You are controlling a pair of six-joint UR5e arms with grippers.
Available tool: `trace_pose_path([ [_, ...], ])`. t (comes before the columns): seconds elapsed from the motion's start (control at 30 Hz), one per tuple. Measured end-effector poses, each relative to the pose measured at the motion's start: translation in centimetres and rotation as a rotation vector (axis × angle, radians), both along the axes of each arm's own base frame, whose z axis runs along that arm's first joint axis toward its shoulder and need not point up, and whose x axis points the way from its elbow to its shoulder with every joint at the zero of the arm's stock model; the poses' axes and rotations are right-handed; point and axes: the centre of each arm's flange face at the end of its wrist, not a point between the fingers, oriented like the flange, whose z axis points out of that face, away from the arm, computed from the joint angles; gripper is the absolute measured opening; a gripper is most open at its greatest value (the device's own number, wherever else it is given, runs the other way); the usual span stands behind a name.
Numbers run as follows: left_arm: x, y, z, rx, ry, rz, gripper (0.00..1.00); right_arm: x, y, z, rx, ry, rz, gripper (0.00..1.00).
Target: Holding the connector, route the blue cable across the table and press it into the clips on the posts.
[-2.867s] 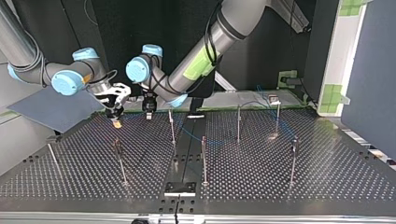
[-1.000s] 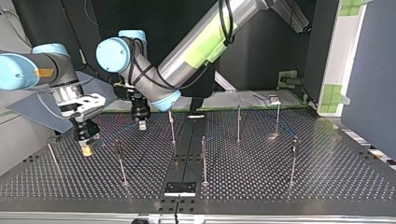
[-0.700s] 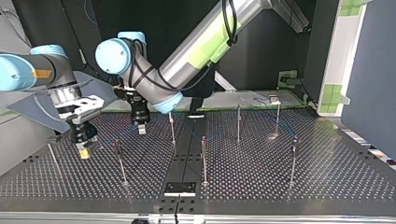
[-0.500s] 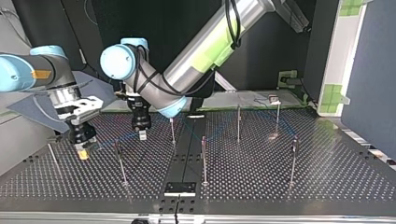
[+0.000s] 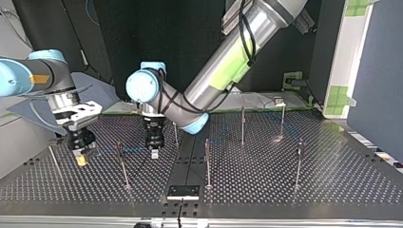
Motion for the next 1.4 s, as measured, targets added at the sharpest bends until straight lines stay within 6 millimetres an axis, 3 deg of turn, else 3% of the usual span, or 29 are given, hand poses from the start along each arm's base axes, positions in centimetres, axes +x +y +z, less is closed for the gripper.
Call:
trace_pose_path([
  [0.27,0.2,-0.6,-0.6,0.019,0.006,-0.075,0.0,-0.4,-0.3,0.0,0.001,-0.007,-0.009,0.0],
  [0.43,0.0,-0.8,-0.6,0.024,0.011,-0.093,0.13,-0.8,-0.7,-0.3,0.004,-0.006,-0.014,0.0],
  [0.5,-0.1,-0.8,-0.7,0.026,0.015,-0.096,0.28,-0.9,-0.8,-0.4,0.004,-0.005,-0.016,0.0],
  [0.53,-0.1,-0.9,-0.7,0.026,0.018,-0.098,0.28,-0.9,-0.8,-0.4,0.004,-0.005,-0.016,0.0],
  [0.6,-0.3,-0.9,-0.8,0.024,0.023,-0.1,0.56,-0.9,-0.8,-0.4,0.004,-0.004,-0.017,0.0],
  [0.63,-0.4,-1.0,-0.8,0.023,0.026,-0.102,0.56,-0.9,-0.8,-0.4,0.004,-0.004,-0.017,0.0],
  [0.7,-0.6,-1.1,-0.9,0.023,0.031,-0.103,0.91,-0.9,-0.8,-0.4,0.004,-0.003,-0.017,0.0],
  [0.73,-0.7,-1.1,-0.9,0.025,0.034,-0.104,0.91,-0.9,-0.8,-0.5,0.004,-0.003,-0.017,0.0],
  [0.77,-0.8,-1.2,-0.9,0.027,0.037,-0.104,1.0,-0.9,-0.9,-0.5,0.005,-0.002,-0.017,0.0],
  [1.1,-2.1,-1.4,-1.1,0.046,0.091,-0.117,1.0,-0.9,-0.9,-0.6,0.005,0.0,-0.017,0.0],
  [1.4,-5.3,-1.5,-0.4,0.076,0.146,-0.132,1.0,-1.0,-0.9,-0.6,0.005,0.001,-0.018,0.0],
])
